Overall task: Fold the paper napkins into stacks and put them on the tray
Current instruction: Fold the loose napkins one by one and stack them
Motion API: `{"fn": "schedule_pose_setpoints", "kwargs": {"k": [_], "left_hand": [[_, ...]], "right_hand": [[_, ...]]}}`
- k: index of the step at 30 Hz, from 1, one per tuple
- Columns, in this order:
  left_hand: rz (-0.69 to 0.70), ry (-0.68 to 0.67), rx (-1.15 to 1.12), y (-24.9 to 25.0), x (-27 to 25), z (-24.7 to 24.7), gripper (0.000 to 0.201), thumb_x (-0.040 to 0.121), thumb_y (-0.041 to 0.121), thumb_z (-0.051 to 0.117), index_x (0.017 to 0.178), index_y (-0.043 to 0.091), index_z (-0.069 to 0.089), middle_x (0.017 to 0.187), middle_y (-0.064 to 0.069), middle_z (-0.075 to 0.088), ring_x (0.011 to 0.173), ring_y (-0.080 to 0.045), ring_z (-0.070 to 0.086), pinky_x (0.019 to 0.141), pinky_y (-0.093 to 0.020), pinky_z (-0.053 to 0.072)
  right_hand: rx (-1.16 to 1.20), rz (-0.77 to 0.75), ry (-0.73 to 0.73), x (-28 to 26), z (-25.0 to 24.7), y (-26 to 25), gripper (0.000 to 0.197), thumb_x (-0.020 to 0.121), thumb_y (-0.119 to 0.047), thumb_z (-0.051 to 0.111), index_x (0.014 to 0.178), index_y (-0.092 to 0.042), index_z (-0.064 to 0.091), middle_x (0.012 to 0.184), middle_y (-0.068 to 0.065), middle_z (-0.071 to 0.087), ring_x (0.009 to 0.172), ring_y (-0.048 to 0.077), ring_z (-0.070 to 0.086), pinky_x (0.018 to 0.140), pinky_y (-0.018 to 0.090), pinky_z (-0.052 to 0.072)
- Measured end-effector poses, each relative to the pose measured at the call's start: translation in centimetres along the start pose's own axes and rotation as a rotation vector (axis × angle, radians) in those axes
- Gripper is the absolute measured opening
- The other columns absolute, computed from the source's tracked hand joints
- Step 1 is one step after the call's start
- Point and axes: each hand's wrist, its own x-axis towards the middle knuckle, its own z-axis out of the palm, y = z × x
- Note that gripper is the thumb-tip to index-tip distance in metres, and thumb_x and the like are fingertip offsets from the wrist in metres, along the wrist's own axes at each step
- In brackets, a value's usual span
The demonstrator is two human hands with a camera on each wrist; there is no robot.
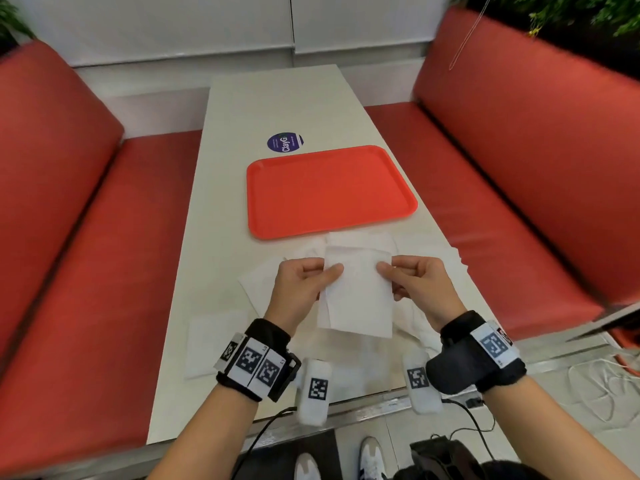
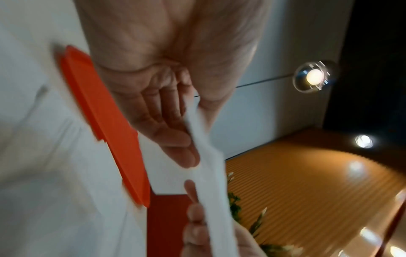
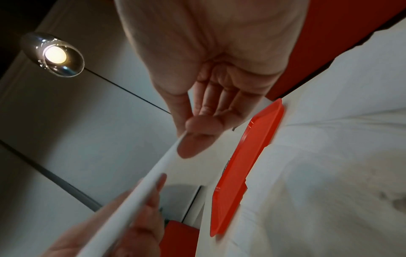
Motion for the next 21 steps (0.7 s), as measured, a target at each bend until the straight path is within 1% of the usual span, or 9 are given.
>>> {"fn": "schedule_pose_setpoints", "kwargs": {"k": [3,6,8,10,12,14,17,19,21], "left_hand": [[0.019,0.042,0.032,-0.2,-0.5,-1.0,0.017,0.09,0.017,0.068,0.09,0.002,0.075,0.088,-0.01,0.077,0.079,-0.018,0.072,0.073,-0.03,0.058],[0.002,0.089,-0.015,-0.1,-1.0,-1.9,0.013,0.088,0.012,0.069,0.098,0.004,0.072,0.087,-0.013,0.076,0.078,-0.02,0.072,0.069,-0.029,0.058],[0.0,0.084,-0.08,0.1,-1.3,-2.4,0.019,0.088,0.006,0.068,0.106,0.01,0.068,0.087,-0.013,0.076,0.077,-0.02,0.073,0.066,-0.026,0.057],[0.008,0.056,-0.166,0.4,-1.6,-2.9,0.023,0.088,0.002,0.065,0.109,0.012,0.067,0.086,-0.011,0.076,0.071,-0.018,0.072,0.062,-0.024,0.056],[0.016,0.039,-0.222,0.6,-1.9,-3.2,0.019,0.089,0.0,0.063,0.102,0.011,0.07,0.079,-0.008,0.074,0.061,-0.014,0.067,0.057,-0.021,0.053],[0.019,0.042,-0.25,0.8,-2.0,-3.4,0.017,0.088,-0.001,0.061,0.093,0.011,0.072,0.075,-0.006,0.072,0.057,-0.013,0.061,0.054,-0.02,0.049],[0.033,0.034,-0.278,1.1,-2.3,-3.8,0.027,0.092,-0.003,0.05,0.08,0.011,0.07,0.073,-0.004,0.064,0.058,-0.013,0.052,0.053,-0.019,0.043],[0.047,-0.007,-0.281,1.3,-2.4,-4.2,0.03,0.094,-0.002,0.04,0.081,0.005,0.066,0.078,-0.002,0.064,0.062,-0.013,0.056,0.056,-0.021,0.043],[0.057,-0.034,-0.27,1.5,-2.4,-4.5,0.027,0.092,0.003,0.041,0.083,0.001,0.066,0.084,-0.003,0.067,0.069,-0.016,0.061,0.06,-0.027,0.045]], "right_hand": [[-0.024,-0.026,-0.068,-0.2,0.4,-0.1,0.021,0.089,-0.011,0.068,0.097,0.008,0.07,0.075,0.021,0.064,0.046,0.013,0.05,0.046,0.019,0.041],[-0.016,-0.05,-0.133,-0.2,1.1,-0.5,0.017,0.091,-0.008,0.065,0.098,0.006,0.071,0.067,0.014,0.063,0.045,0.012,0.047,0.047,0.021,0.04],[0.046,-0.048,-0.13,0.0,1.5,-0.6,0.021,0.091,-0.005,0.064,0.109,0.006,0.066,0.059,0.005,0.061,0.044,0.012,0.046,0.048,0.021,0.039],[0.116,-0.056,-0.124,0.0,1.9,-0.8,0.024,0.091,-0.002,0.062,0.115,0.004,0.063,0.056,0.004,0.059,0.042,0.012,0.045,0.046,0.017,0.039],[0.18,-0.062,-0.144,0.0,2.4,-1.0,0.019,0.091,0.001,0.06,0.109,0.0,0.066,0.06,0.006,0.063,0.044,0.013,0.046,0.047,0.018,0.04],[0.236,-0.072,-0.151,0.1,2.7,-1.0,0.015,0.09,0.006,0.057,0.096,-0.002,0.068,0.065,0.006,0.067,0.046,0.013,0.05,0.048,0.02,0.043],[0.23,-0.091,-0.196,-0.2,3.0,-1.2,0.03,0.091,0.012,0.049,0.079,-0.005,0.07,0.067,-0.001,0.067,0.055,0.012,0.053,0.052,0.019,0.041],[0.221,-0.078,-0.215,-0.4,3.1,-1.5,0.033,0.092,0.013,0.04,0.075,-0.001,0.064,0.061,-0.007,0.064,0.052,0.006,0.053,0.05,0.014,0.041],[0.241,-0.074,-0.23,-0.4,3.0,-1.7,0.035,0.094,0.009,0.036,0.076,0.001,0.066,0.072,-0.002,0.068,0.056,0.01,0.055,0.051,0.014,0.044]]}}
